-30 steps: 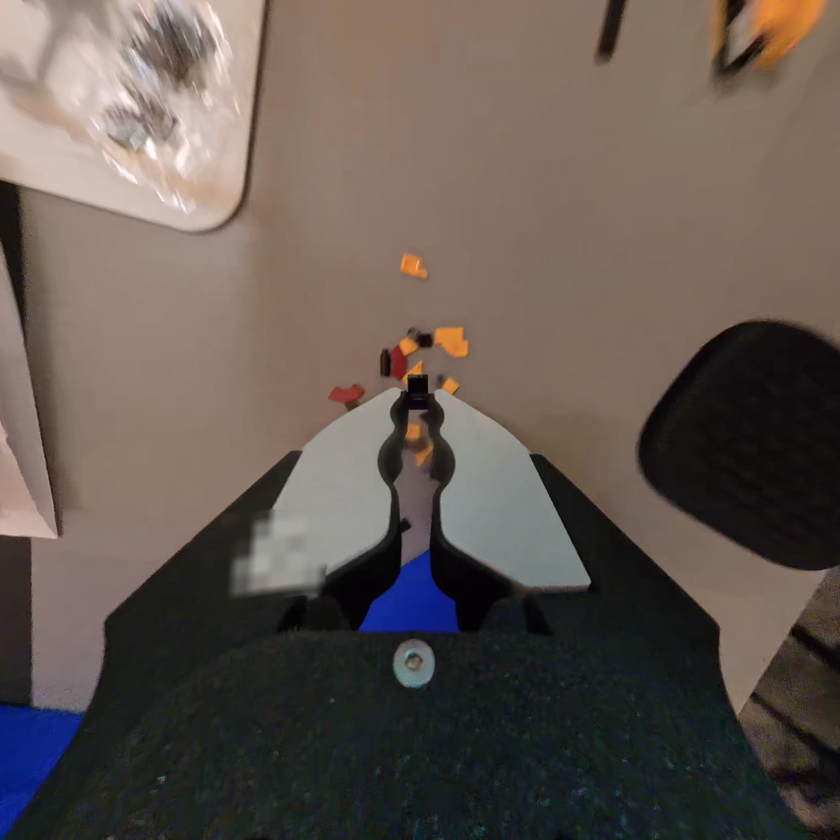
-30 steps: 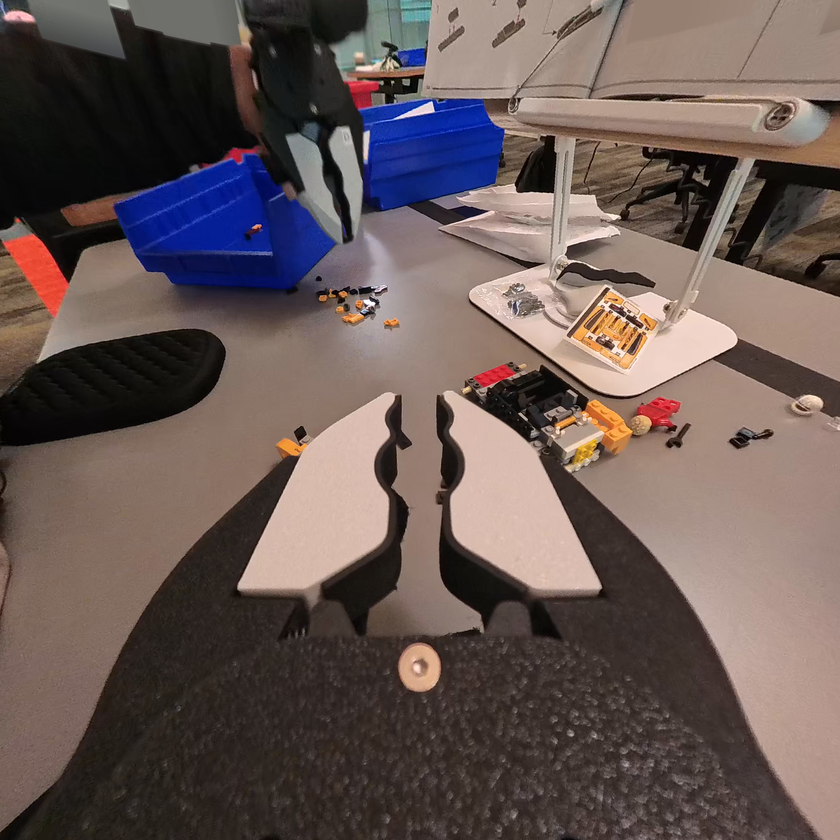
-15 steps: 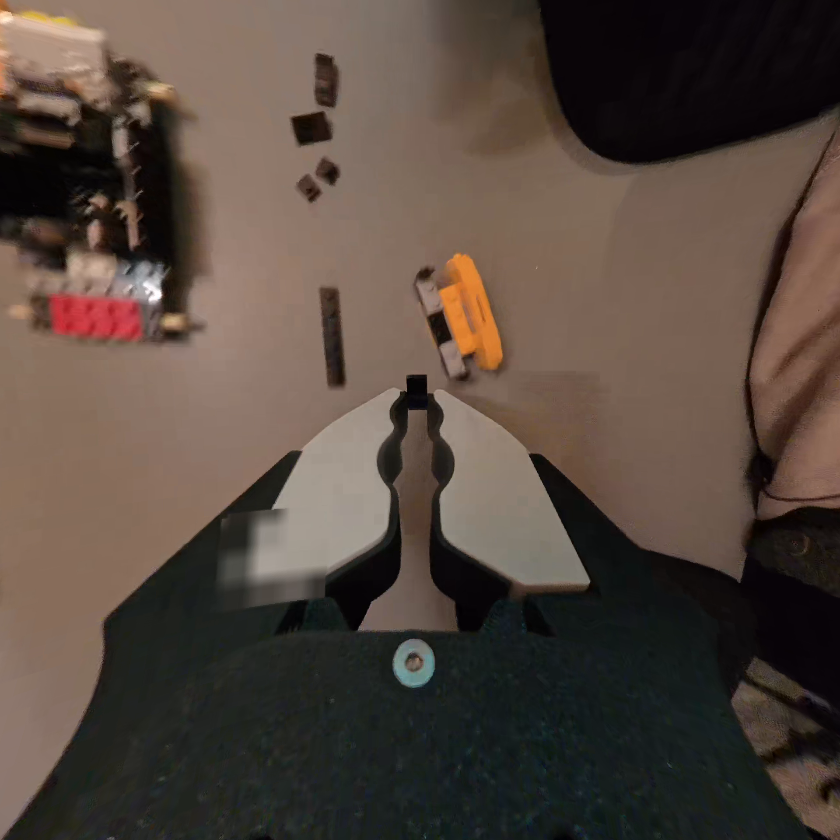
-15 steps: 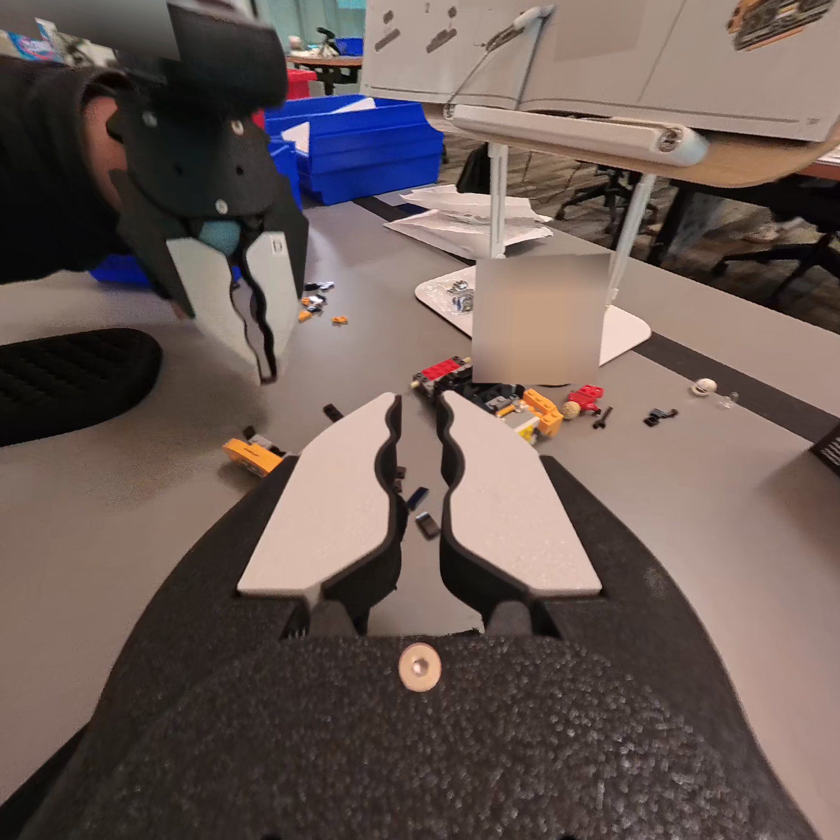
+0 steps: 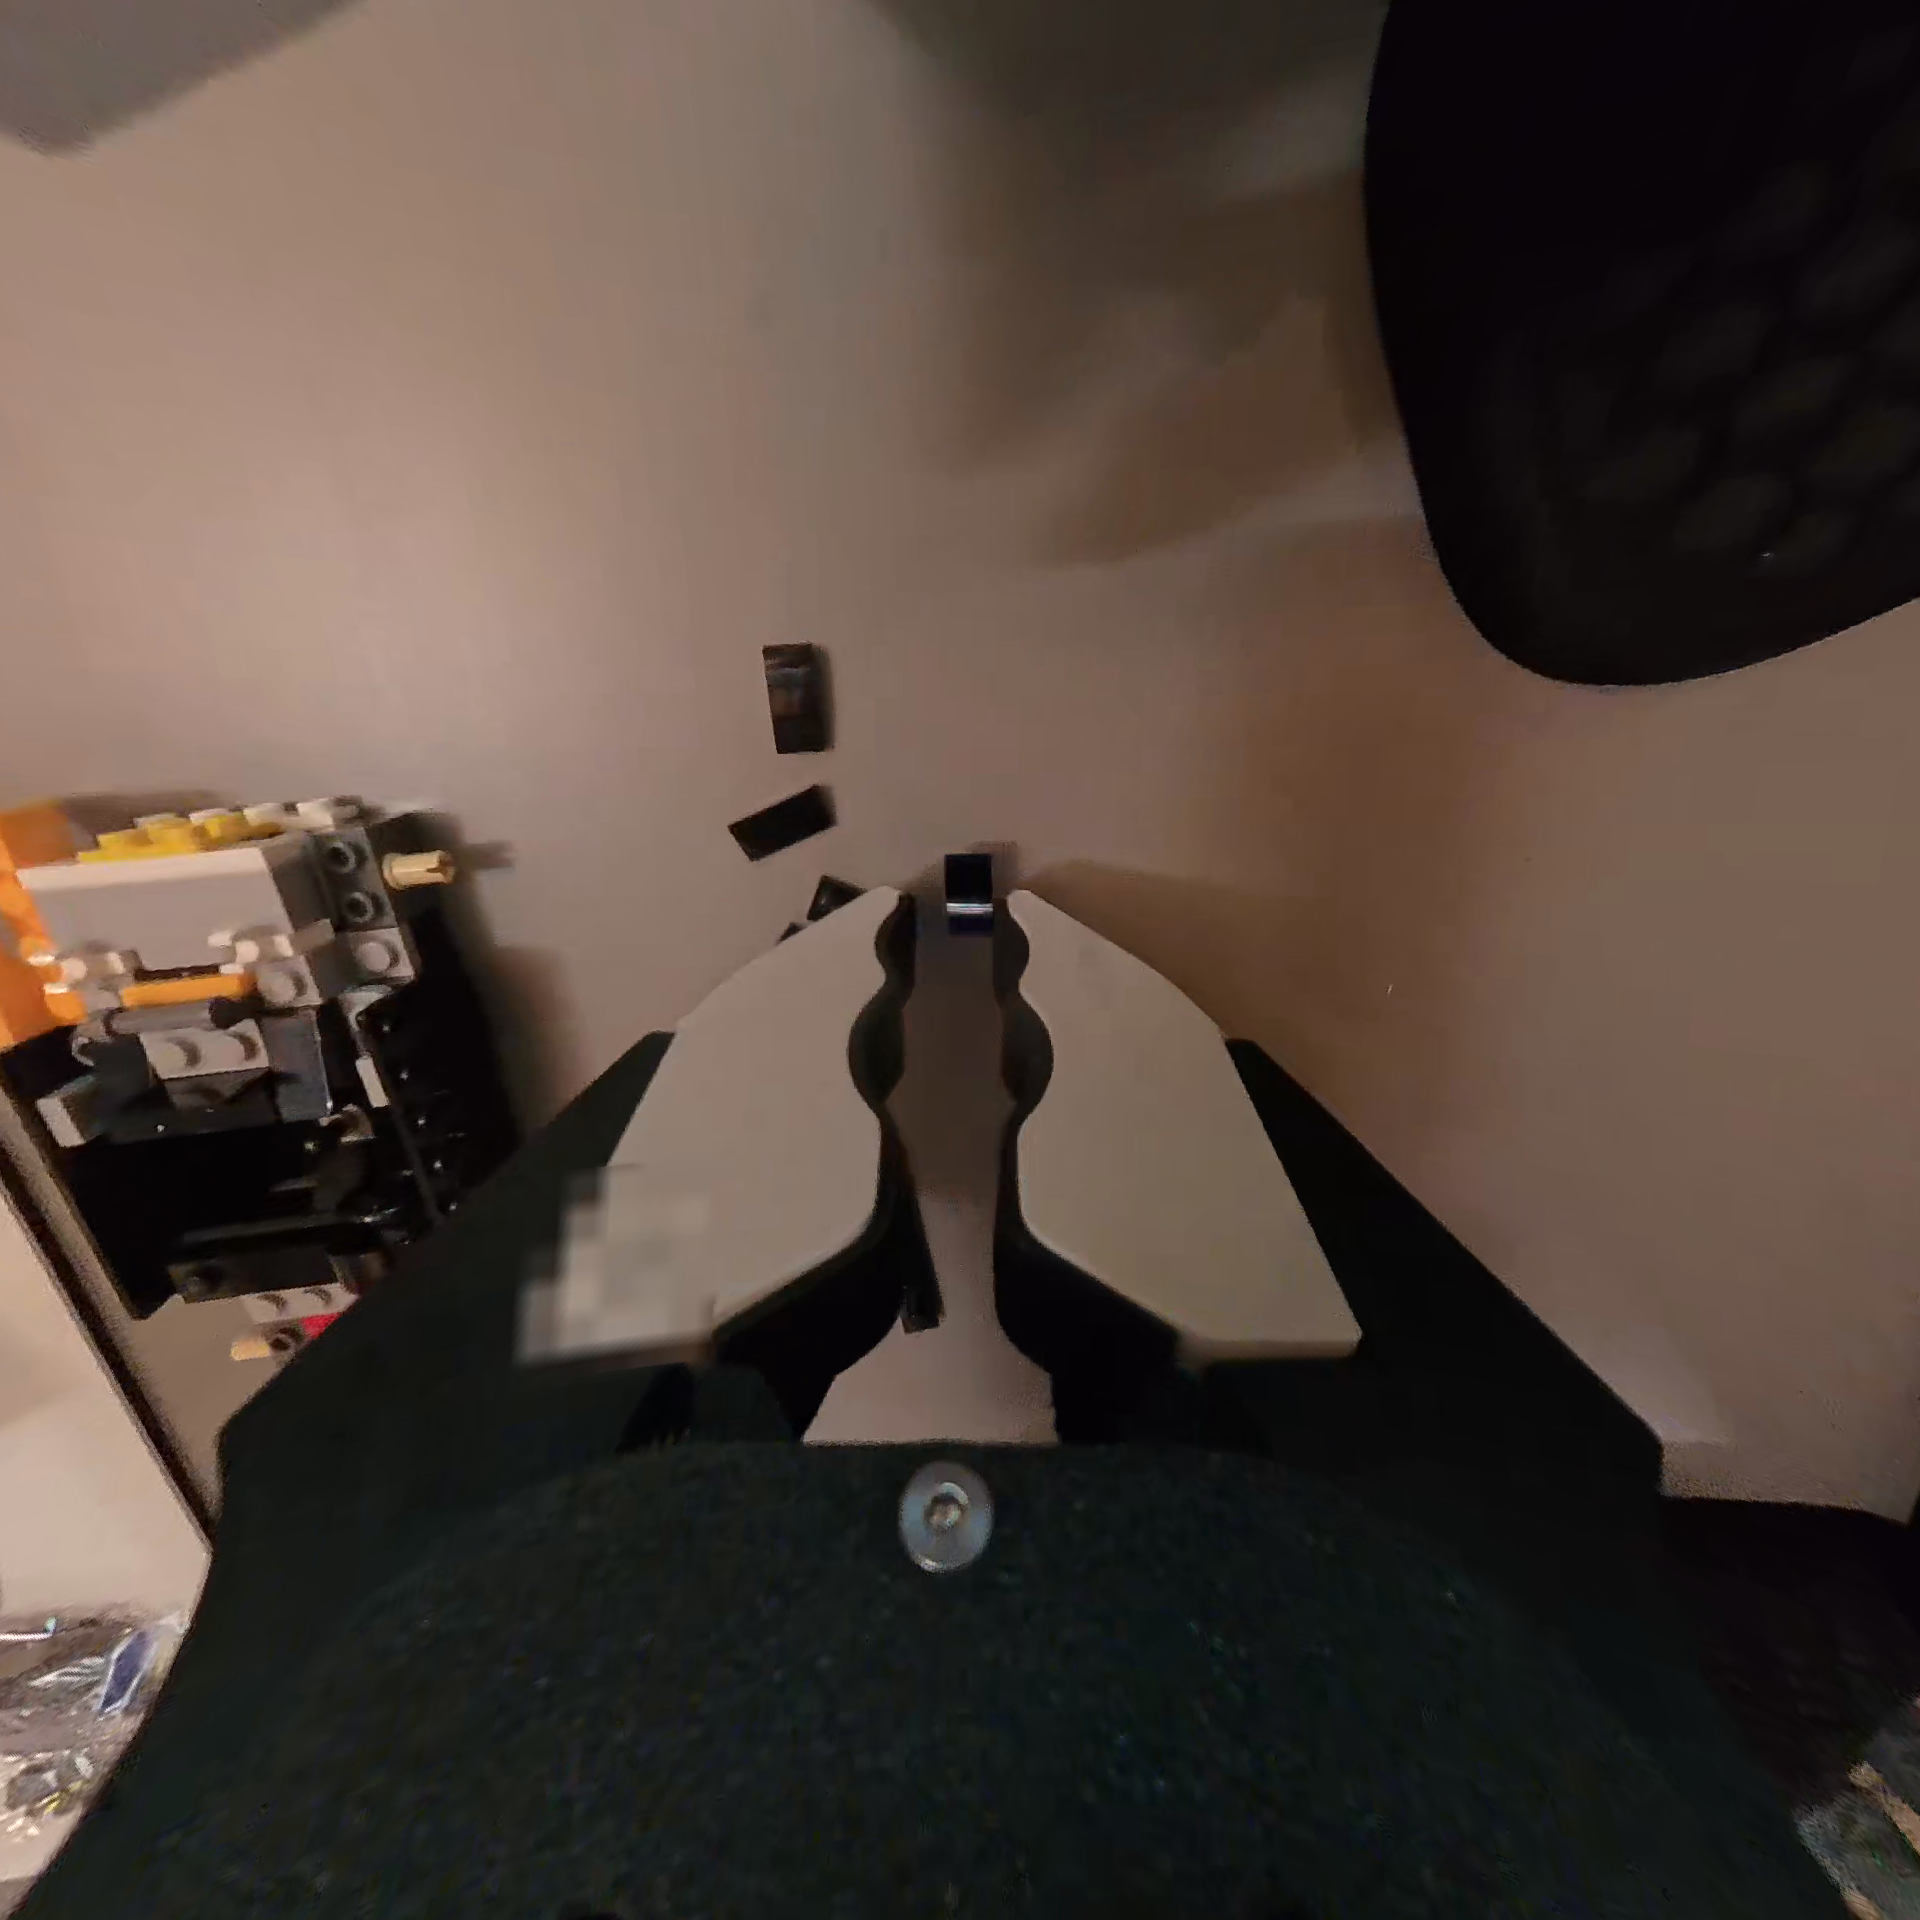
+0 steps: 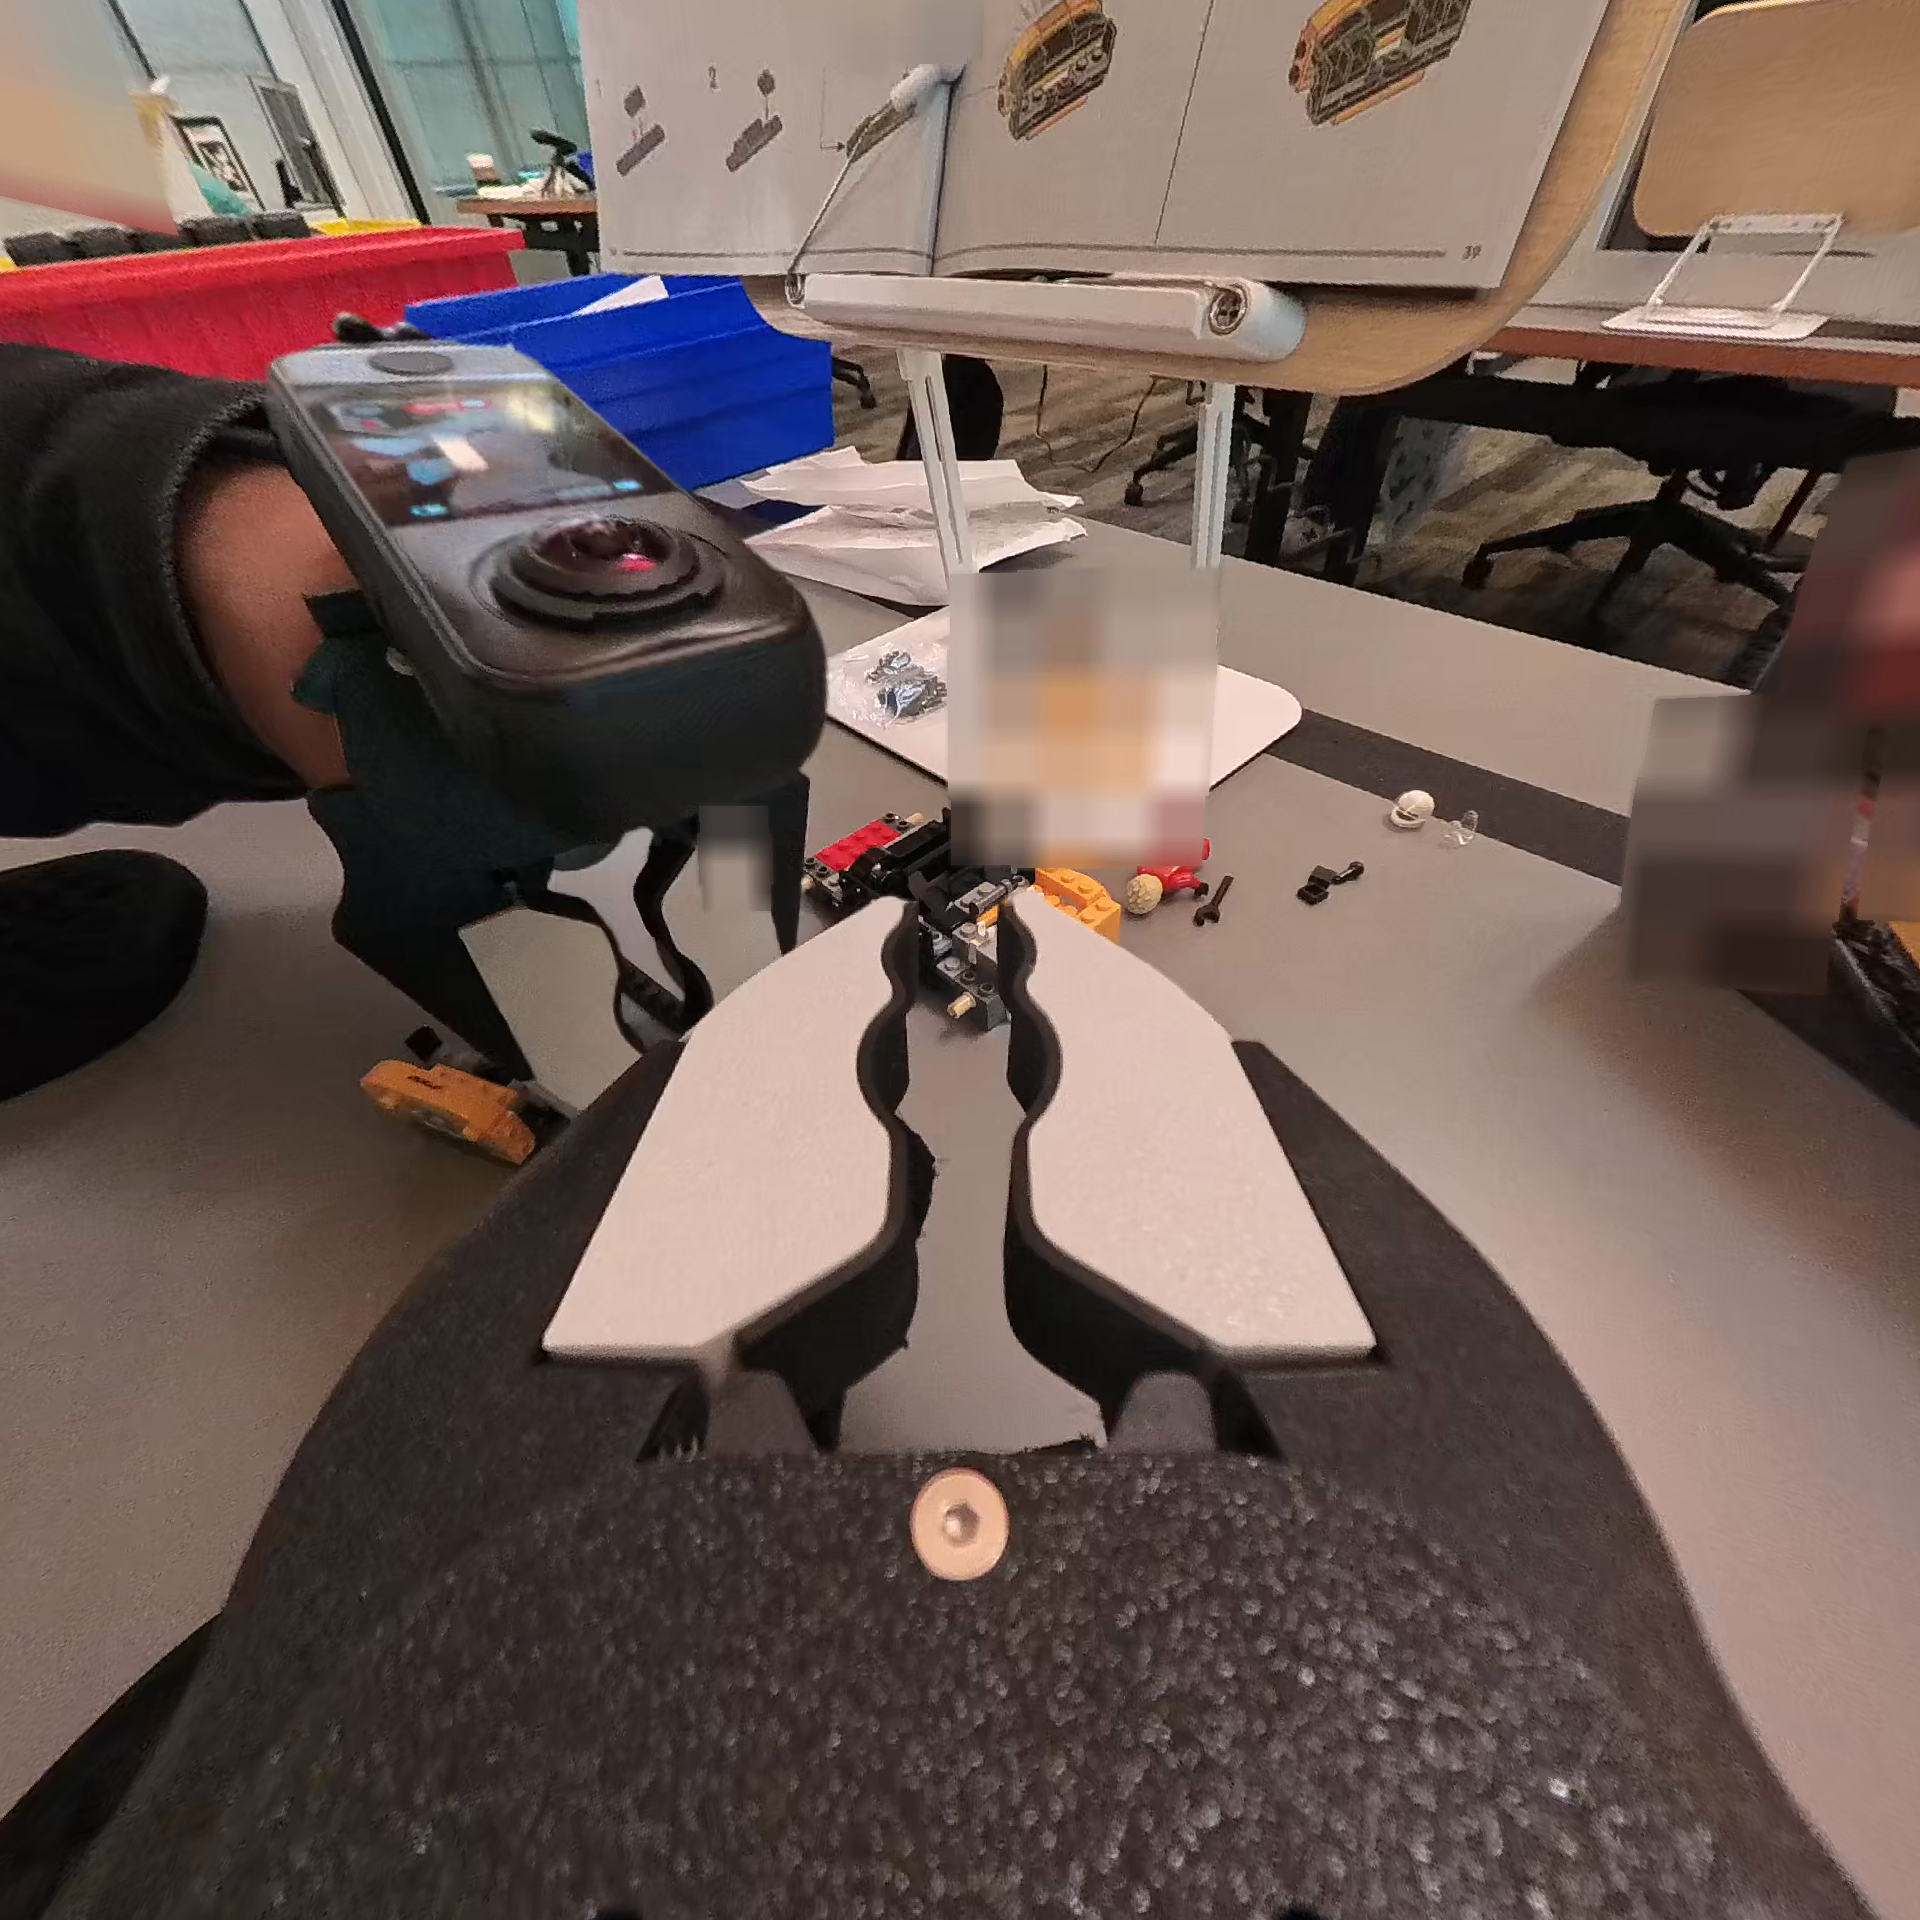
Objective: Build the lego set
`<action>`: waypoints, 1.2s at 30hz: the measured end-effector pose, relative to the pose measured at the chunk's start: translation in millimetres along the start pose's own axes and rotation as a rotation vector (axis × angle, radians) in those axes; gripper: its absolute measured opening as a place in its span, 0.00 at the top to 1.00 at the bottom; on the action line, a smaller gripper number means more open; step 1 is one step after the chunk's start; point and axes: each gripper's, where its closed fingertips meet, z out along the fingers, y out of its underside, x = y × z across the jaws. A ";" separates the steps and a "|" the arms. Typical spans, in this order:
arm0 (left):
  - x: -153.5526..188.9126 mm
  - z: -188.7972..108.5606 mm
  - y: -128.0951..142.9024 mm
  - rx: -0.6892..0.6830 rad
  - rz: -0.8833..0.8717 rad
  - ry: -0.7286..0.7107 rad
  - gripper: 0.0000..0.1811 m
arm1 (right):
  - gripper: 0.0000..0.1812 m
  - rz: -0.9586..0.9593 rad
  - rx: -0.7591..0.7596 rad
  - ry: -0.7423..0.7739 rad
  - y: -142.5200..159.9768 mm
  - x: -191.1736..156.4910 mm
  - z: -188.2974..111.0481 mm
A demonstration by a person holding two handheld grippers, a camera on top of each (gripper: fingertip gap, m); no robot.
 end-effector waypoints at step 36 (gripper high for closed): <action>64.4 -19.8 70.1 0.360 -0.068 -0.118 0.90 | 0.93 -0.088 -0.097 -0.142 30.2 -41.4 20.1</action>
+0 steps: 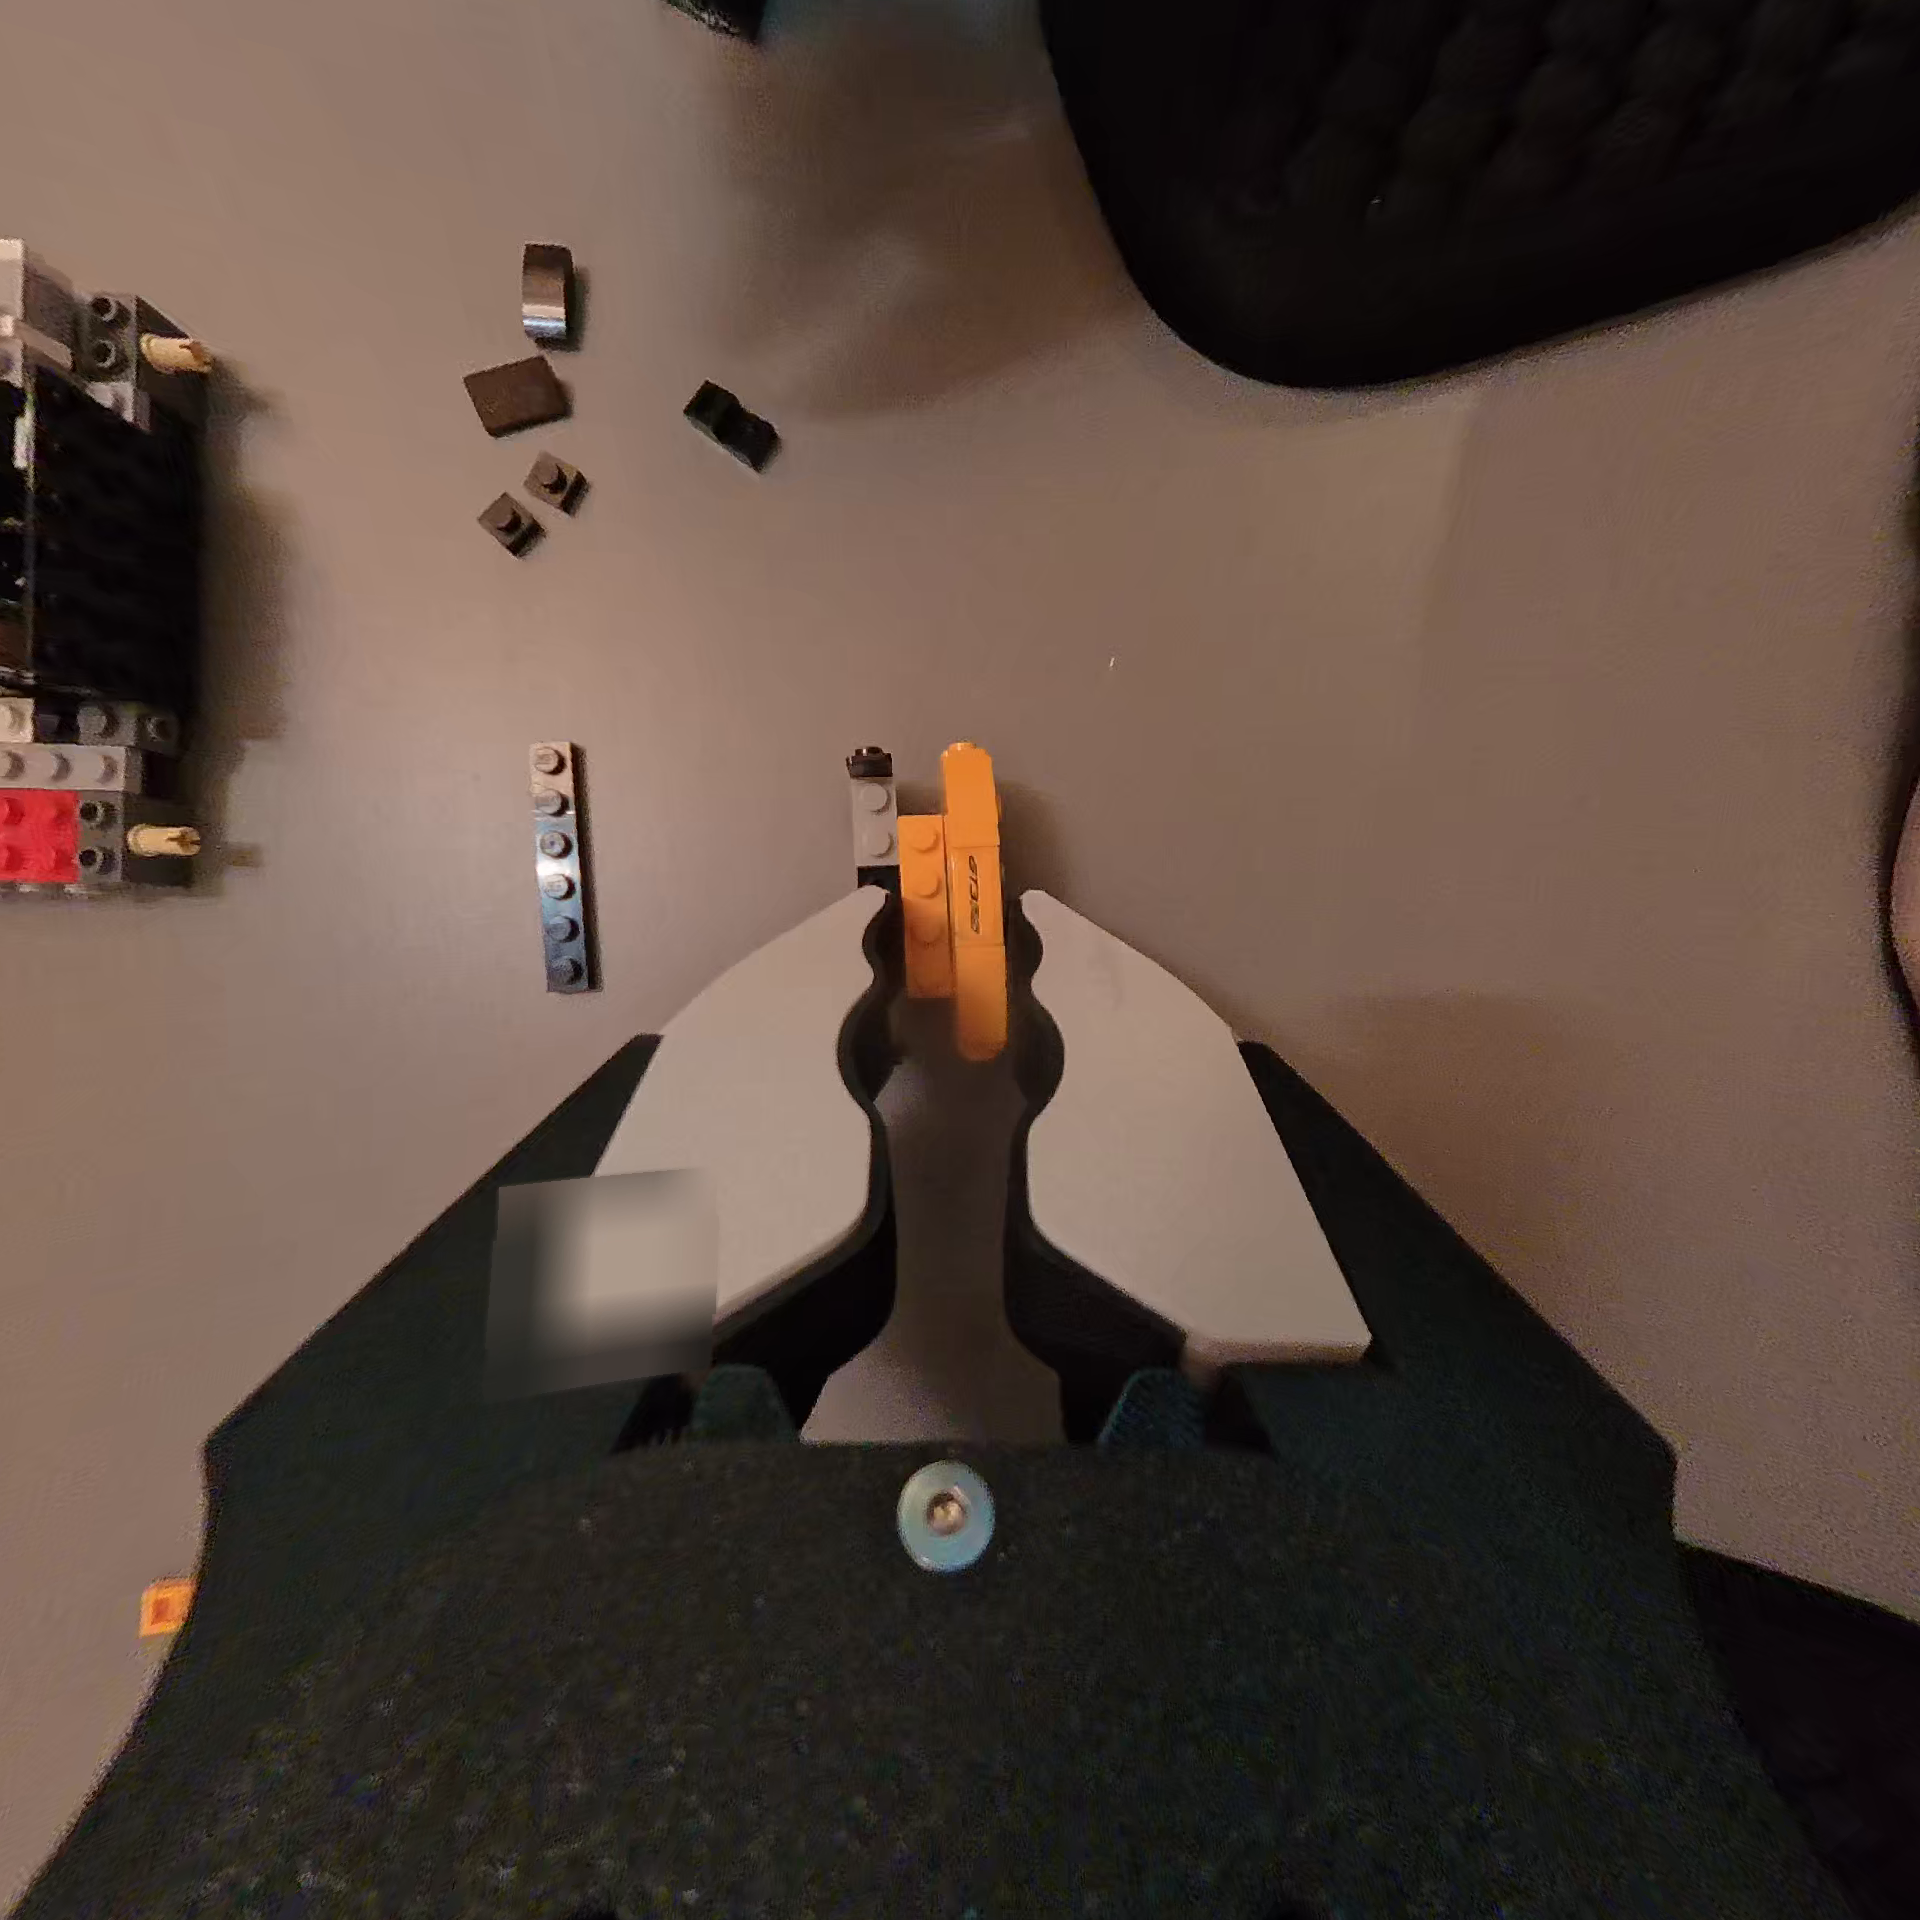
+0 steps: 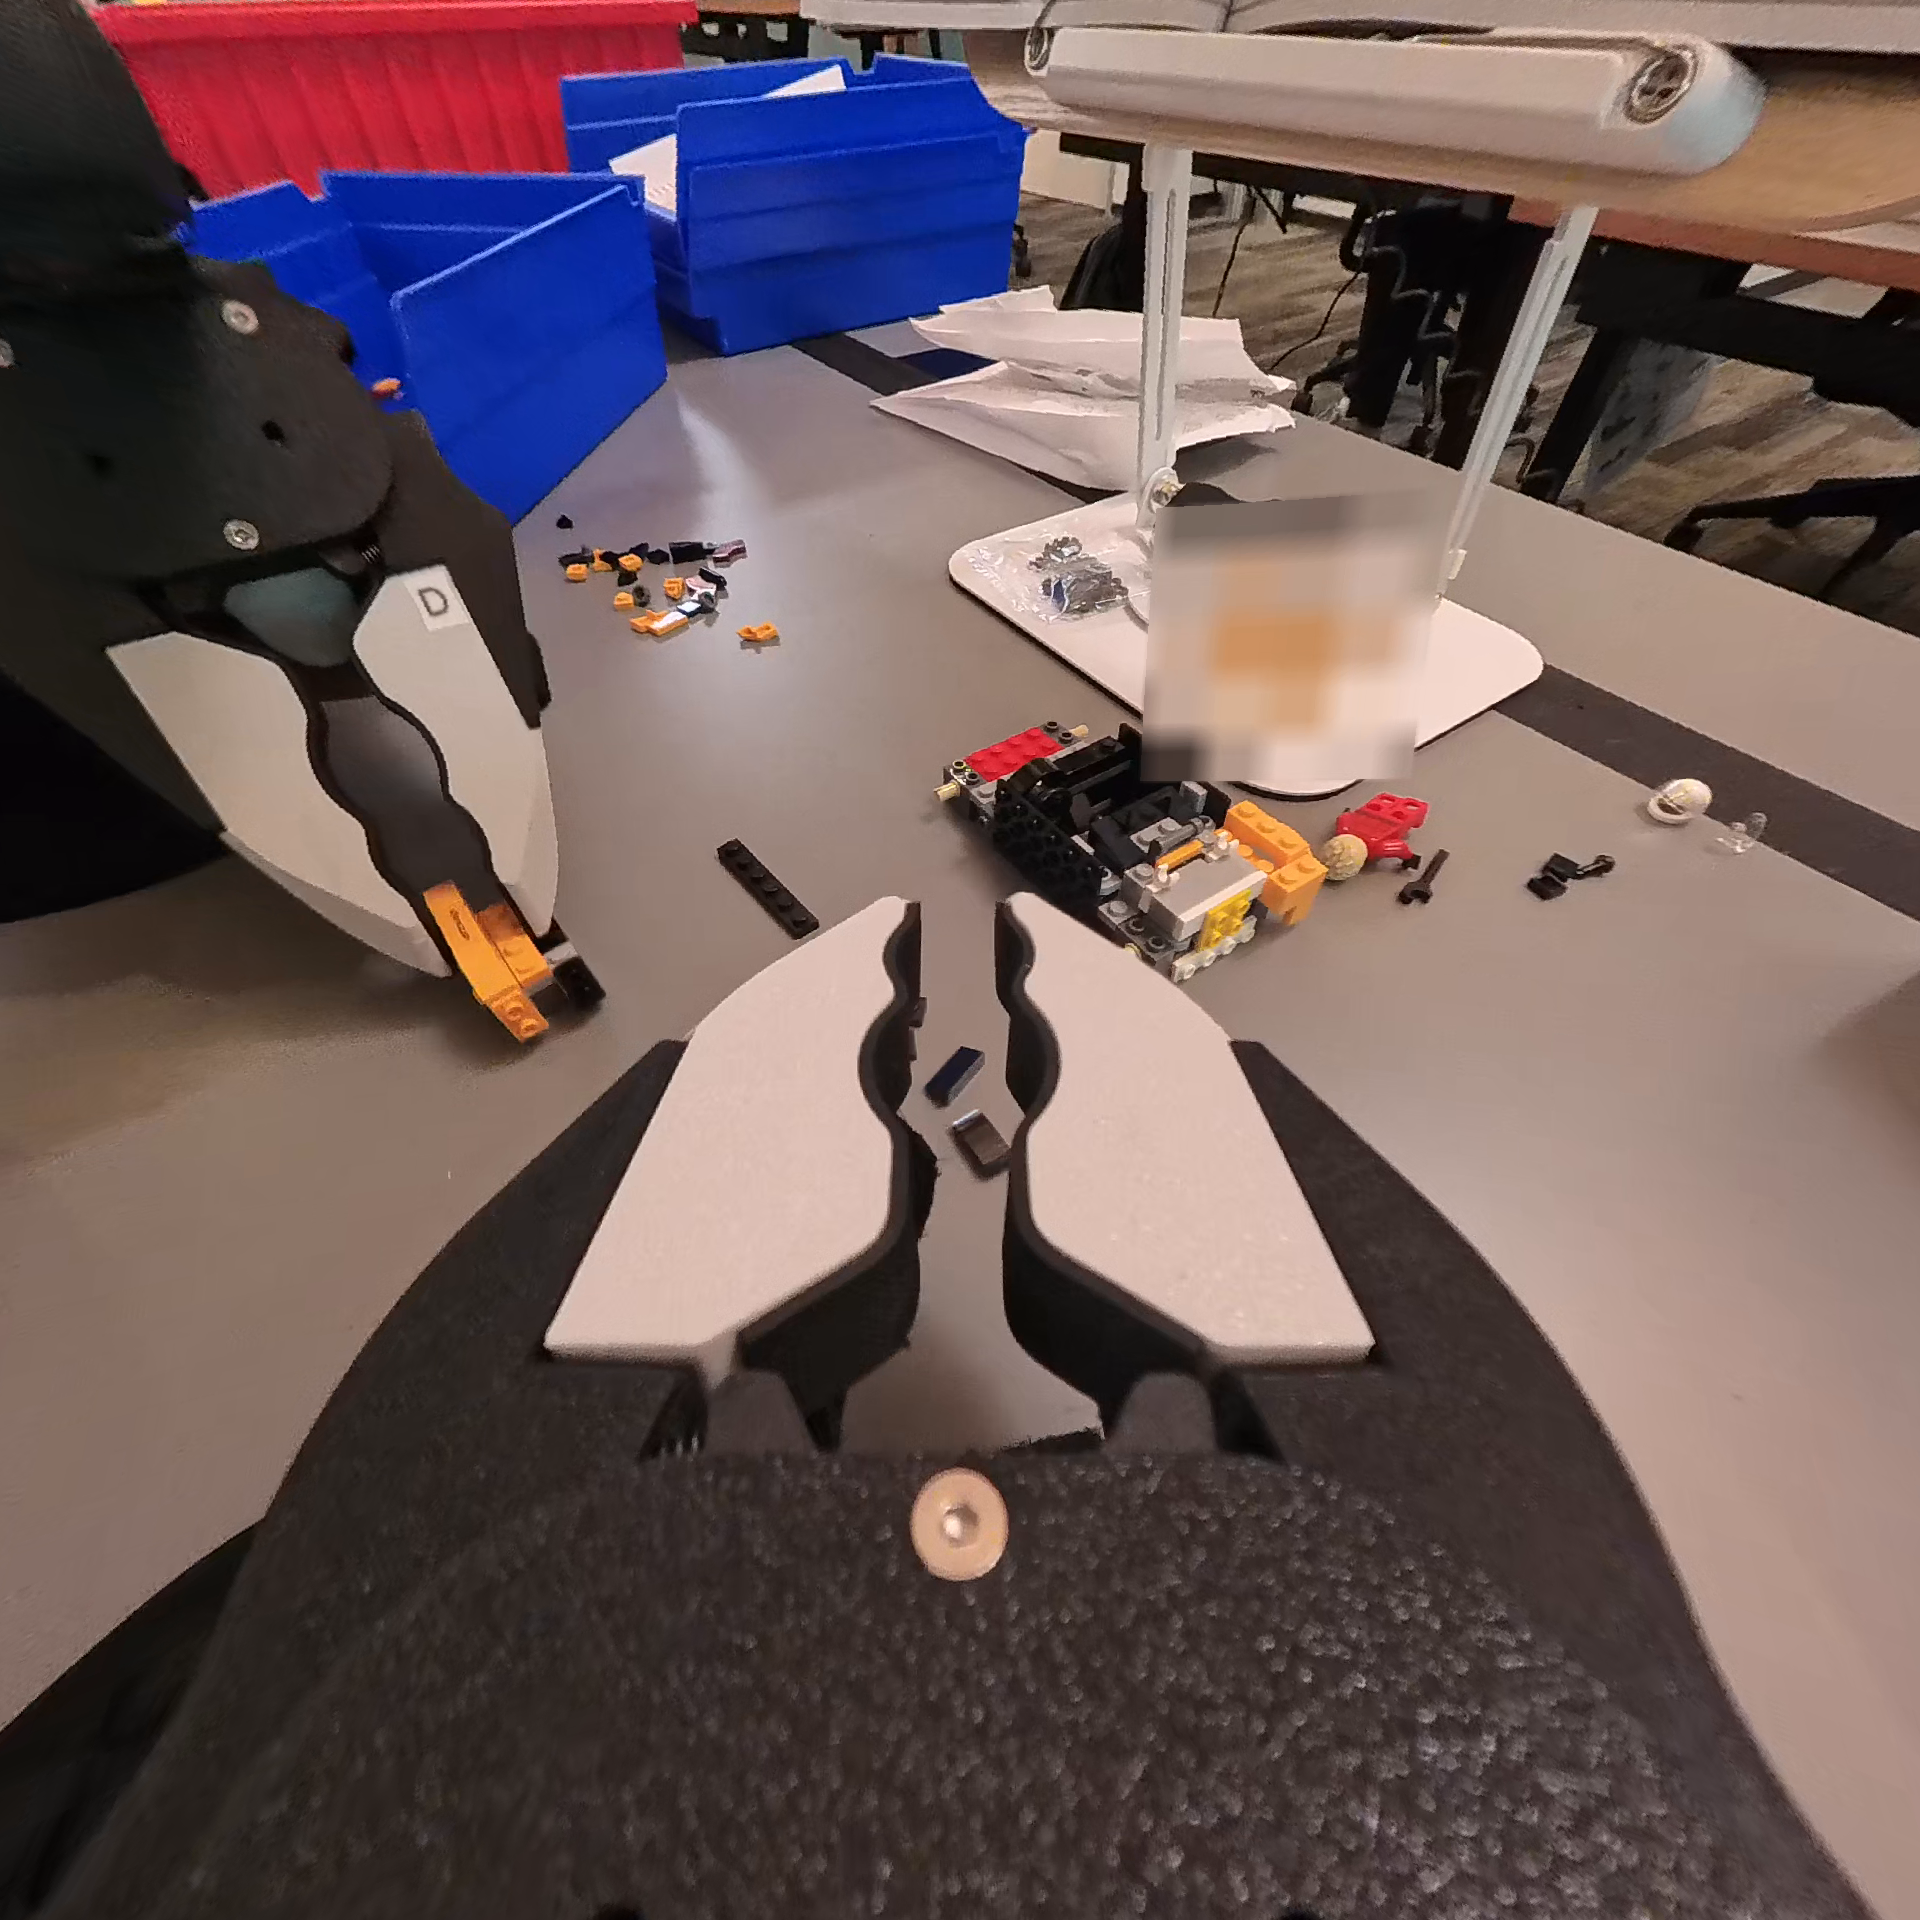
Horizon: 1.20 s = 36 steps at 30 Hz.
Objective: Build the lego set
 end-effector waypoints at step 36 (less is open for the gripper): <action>-24.0 -4.8 17.0 0.118 -0.082 -0.091 0.87 | 0.83 -0.360 -0.382 -0.342 55.8 -105.4 47.5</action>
